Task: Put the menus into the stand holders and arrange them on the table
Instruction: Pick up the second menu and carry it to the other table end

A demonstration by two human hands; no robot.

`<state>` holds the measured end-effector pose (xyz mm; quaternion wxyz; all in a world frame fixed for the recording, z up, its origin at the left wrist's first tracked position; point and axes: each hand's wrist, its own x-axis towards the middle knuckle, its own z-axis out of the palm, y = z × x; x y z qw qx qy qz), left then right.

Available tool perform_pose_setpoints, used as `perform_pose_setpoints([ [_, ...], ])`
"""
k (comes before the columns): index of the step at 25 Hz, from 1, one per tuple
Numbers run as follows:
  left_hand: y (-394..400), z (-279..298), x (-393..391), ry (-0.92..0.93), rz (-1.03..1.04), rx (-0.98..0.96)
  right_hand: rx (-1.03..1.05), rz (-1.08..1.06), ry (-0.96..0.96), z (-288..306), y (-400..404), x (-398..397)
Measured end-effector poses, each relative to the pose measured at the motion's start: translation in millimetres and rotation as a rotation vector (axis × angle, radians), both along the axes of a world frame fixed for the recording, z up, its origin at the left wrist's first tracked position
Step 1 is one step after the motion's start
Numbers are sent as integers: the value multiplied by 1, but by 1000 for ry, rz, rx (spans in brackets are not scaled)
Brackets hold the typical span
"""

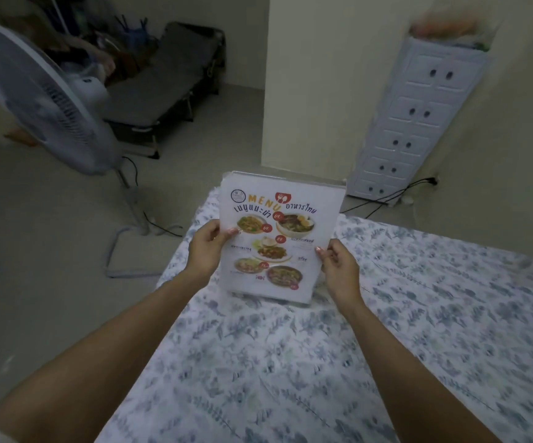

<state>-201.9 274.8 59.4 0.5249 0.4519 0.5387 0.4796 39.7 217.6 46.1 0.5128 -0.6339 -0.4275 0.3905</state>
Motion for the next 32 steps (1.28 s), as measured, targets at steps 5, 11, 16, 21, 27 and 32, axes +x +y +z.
perform_pose_setpoints([
  [5,125,-1,-51,-11,-22,-7,37,-44,-4,0,114,-52],
  [11,234,-14,-69,-2,-41,-4,36,-93,72,-19,220,-71],
  [16,278,-29,-69,11,-62,-5,18,-127,78,-30,266,-71],
  [21,295,-47,-64,-3,-68,-34,3,-130,113,-43,273,-68],
  [27,304,-53,-57,8,-47,-57,-8,-122,137,-51,279,-66],
  [32,298,-54,-55,6,-29,-36,-3,-111,148,-51,280,-67],
])
